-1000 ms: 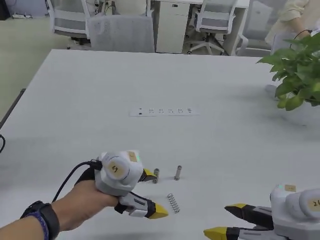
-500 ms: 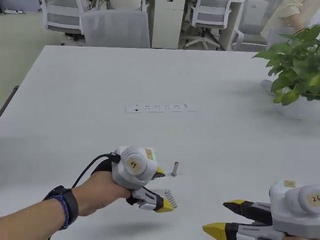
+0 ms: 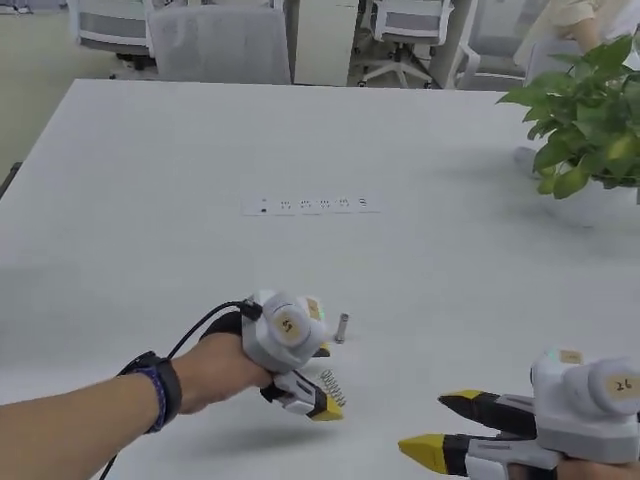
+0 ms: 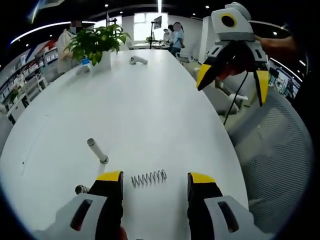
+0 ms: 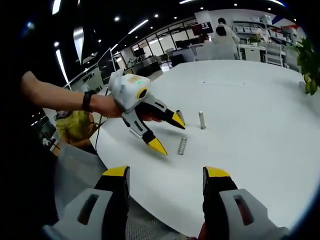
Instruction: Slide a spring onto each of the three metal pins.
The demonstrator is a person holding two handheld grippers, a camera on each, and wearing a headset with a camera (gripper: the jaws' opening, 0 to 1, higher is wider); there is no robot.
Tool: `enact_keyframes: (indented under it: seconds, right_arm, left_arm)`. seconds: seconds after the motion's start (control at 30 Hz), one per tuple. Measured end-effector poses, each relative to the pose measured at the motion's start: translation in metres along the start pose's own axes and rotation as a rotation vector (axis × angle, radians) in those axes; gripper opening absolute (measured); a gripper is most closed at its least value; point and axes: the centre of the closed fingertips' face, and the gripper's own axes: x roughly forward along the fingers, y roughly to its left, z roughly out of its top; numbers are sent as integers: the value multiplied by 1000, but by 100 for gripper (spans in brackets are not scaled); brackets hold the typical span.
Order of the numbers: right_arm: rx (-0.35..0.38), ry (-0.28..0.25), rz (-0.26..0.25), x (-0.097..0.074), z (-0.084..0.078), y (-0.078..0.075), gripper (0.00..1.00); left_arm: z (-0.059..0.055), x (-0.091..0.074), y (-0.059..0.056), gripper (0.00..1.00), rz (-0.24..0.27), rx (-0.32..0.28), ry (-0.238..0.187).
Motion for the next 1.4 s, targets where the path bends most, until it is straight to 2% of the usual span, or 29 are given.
enact_keyframes:
  seconds: [0.23, 0.37, 0.57, 0.73, 0.9, 1.1, 1.23, 1.3, 1.4]
  right_arm:
    - [7, 2, 1, -1, -2, 0, 57]
    - [14, 2, -4, -3, -4, -3, 57]
    - [19, -1, -4, -3, -3, -4, 57]
    - [20, -5, -5, -3, -2, -5, 57]
    - [22, -4, -1, -1, -2, -4, 56]
    - [21, -3, 4, 0, -3, -1, 56]
    - [21, -4, 3, 0, -3, -2, 56]
    - [21, -4, 2, -1, -3, -2, 56]
    - [22, -5, 2, -1, -3, -2, 56]
  left_arm:
    - [-9, 13, -3, 46, -34, -20, 26]
    - [-10, 16, -2, 46, -41, -33, 29]
    - [-12, 17, -4, 46, -59, -18, 42]
    - [-16, 16, -8, 45, -72, 39, 76]
    - [-24, 14, -10, 44, -84, 62, 103]
    - [-29, 10, -12, 42, -83, 106, 124]
    - [-28, 7, -6, 42, -52, 166, 134]
    - [-28, 8, -7, 42, -63, 177, 135]
    - [-25, 10, -8, 40, -68, 231, 139]
